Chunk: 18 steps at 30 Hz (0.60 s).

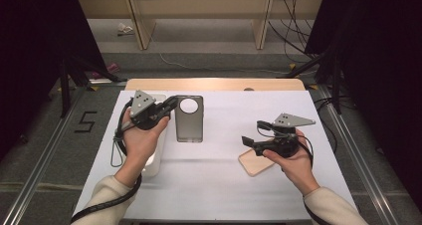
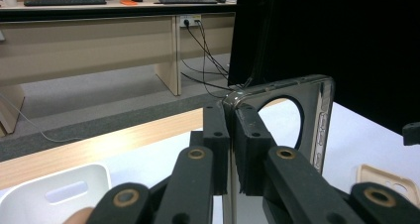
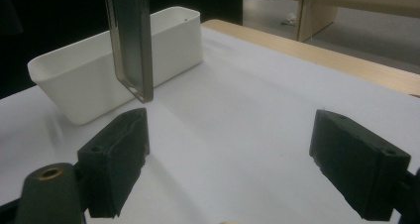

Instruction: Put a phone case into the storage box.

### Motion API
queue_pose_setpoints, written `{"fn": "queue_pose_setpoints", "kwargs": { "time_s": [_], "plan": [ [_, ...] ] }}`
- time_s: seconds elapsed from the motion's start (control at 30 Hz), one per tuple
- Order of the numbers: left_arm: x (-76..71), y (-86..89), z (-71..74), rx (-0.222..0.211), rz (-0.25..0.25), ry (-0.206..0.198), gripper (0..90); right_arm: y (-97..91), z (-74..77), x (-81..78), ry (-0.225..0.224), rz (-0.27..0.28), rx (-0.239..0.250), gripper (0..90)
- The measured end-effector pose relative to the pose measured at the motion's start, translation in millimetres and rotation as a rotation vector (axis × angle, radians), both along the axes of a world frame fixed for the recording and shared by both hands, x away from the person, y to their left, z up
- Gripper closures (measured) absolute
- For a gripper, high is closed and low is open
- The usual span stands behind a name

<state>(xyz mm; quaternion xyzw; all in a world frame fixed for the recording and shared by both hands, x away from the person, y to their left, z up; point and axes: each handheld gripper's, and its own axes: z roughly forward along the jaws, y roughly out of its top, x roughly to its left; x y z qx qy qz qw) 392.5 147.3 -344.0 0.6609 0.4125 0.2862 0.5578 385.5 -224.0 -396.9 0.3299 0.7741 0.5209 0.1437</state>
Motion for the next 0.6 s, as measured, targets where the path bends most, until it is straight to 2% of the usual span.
{"fn": "queue_pose_setpoints", "kwargs": {
  "time_s": [0.6],
  "plan": [
    [1.9,16.0,6.7,0.002,0.021,-0.015,84.4,-19.7,-2.2,-8.0,-0.003,-0.029,-0.010,16.3]
  ]
}}
